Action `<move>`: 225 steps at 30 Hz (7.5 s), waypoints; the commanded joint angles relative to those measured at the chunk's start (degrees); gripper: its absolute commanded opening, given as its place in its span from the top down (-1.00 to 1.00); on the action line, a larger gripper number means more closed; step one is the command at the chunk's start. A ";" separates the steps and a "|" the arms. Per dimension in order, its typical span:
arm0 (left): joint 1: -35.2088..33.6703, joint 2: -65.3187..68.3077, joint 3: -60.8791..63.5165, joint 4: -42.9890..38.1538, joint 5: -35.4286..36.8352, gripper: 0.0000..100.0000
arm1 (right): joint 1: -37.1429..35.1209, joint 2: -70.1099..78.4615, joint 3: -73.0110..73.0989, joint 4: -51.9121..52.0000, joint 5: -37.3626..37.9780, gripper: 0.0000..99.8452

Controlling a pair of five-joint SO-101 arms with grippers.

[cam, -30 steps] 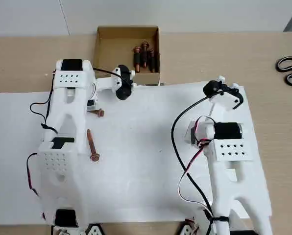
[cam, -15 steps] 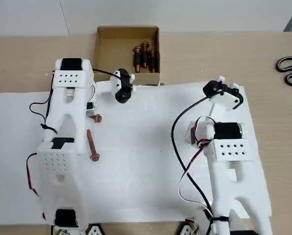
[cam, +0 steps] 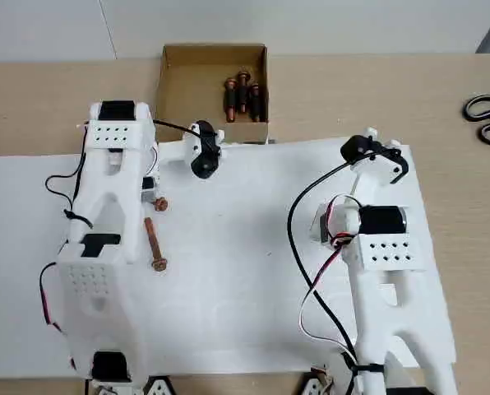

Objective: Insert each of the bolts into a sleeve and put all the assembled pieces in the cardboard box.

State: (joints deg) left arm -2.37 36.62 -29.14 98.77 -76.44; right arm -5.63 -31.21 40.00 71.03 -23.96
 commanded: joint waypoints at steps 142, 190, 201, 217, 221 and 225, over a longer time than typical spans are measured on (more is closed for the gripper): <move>5.89 -1.76 -33.01 1.58 41.58 0.99 | -0.04 -2.15 -0.44 -0.57 0.53 0.99; 9.14 -80.97 38.73 -17.05 106.99 0.99 | -7.96 -62.81 19.87 5.49 14.15 0.99; 9.23 -110.68 73.10 -39.21 109.27 0.99 | -14.90 -72.84 29.98 0.92 24.18 0.99; 14.07 -135.47 95.60 -44.48 113.85 0.99 | -35.91 -72.75 32.88 -0.31 24.35 0.99; 17.85 -137.76 96.31 -44.48 115.34 0.99 | -38.11 -72.66 34.46 -3.74 27.16 0.99; 21.54 -138.02 96.40 -43.52 115.25 0.99 | -38.11 -72.66 35.69 -6.02 30.77 0.99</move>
State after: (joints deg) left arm 16.70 -100.88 67.47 56.13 38.46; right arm -43.16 -103.38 75.87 67.60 4.88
